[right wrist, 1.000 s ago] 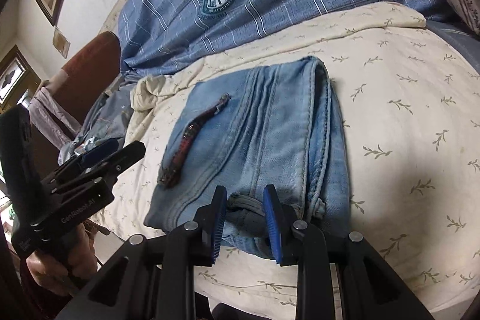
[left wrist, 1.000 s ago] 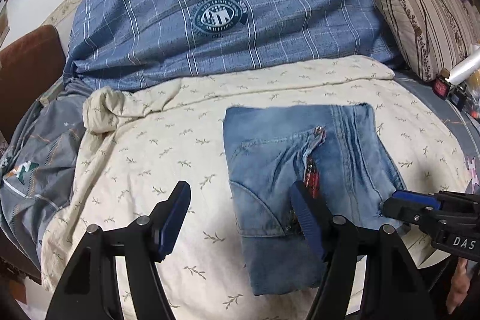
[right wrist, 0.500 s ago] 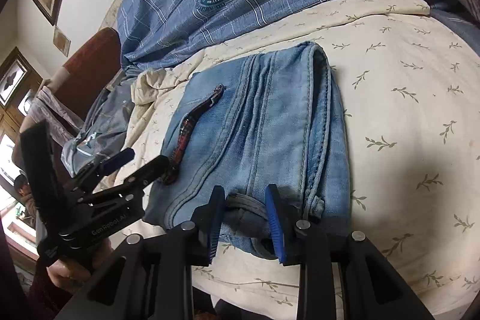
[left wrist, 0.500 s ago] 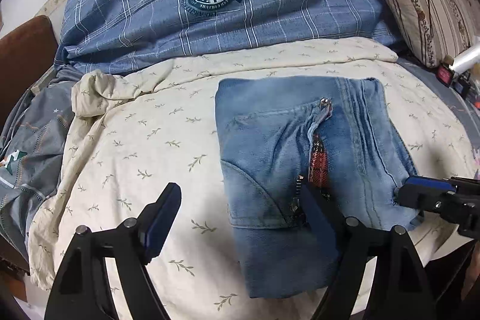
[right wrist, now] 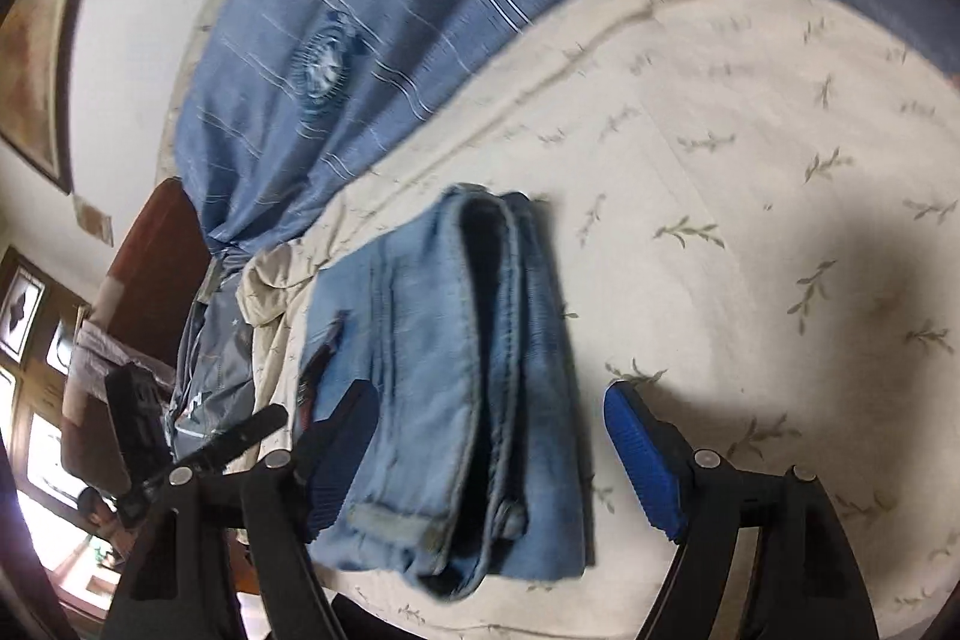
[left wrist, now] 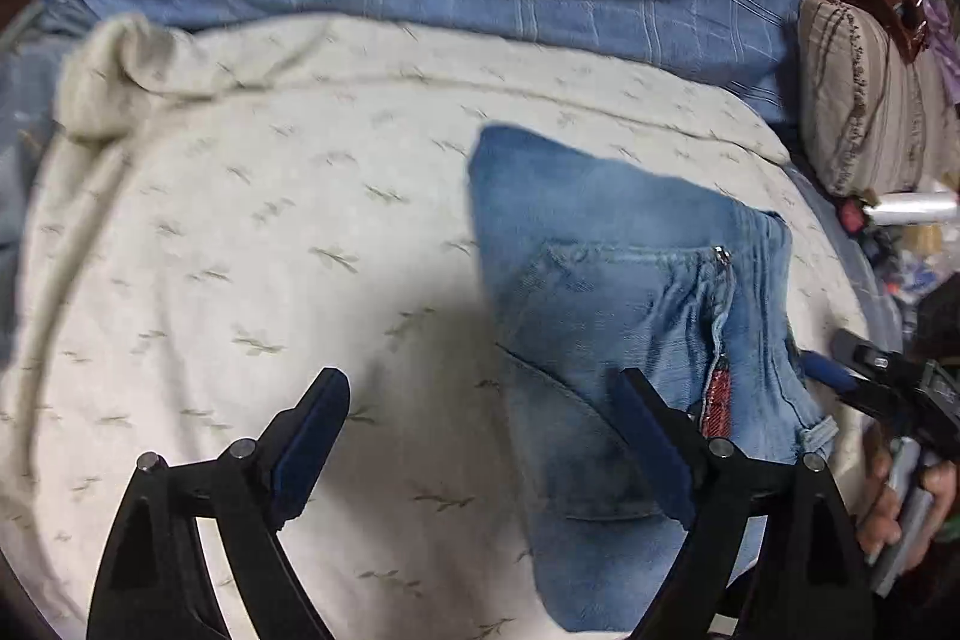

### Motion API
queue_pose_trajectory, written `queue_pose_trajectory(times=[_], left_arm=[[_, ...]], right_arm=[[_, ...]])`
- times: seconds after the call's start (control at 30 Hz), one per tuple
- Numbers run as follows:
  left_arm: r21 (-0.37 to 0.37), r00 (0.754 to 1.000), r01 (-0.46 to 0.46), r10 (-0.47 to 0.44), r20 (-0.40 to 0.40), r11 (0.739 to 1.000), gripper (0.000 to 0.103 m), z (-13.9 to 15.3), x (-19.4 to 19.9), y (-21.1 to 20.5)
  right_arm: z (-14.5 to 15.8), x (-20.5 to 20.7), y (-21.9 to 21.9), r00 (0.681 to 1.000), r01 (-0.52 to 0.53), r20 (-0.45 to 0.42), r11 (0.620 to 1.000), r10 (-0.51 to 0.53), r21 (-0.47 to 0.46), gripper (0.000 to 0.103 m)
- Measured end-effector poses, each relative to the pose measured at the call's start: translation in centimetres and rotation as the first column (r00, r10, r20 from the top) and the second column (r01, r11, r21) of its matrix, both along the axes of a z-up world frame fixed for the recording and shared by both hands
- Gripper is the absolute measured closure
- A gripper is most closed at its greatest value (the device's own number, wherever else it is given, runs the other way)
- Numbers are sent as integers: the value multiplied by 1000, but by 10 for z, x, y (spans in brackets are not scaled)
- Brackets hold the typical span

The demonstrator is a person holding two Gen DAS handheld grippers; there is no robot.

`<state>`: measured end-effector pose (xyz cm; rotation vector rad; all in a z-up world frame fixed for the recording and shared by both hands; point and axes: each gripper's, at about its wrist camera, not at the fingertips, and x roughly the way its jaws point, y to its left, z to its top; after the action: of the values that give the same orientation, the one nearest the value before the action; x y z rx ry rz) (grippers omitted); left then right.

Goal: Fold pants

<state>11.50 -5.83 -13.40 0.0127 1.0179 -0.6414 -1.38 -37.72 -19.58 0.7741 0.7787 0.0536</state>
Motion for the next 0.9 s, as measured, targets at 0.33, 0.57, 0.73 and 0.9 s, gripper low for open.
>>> queue_pose_trajectory(times=[0.33, 0.57, 0.73, 0.9], left_arm=[[-190, 989, 72, -96, -117, 979, 13, -23, 12, -1], [-232, 986, 109, -134, -96, 967, 30, -24, 3, -15], [-230, 990, 94, -115, -80, 969, 50, -14, 1, -17], [-211, 990, 135, -138, 3, 968, 57, 6, -5, -20]], right_arm=[[-6, 28, 31, 995, -95, -36, 993, 93, -63, 22], [0, 29, 52, 994, -109, -41, 974, 103, -199, 48], [14, 23, 63, 995, -101, -6, 953, 103, -287, 64], [33, 20, 75, 994, -78, 47, 928, 102, -365, 69]])
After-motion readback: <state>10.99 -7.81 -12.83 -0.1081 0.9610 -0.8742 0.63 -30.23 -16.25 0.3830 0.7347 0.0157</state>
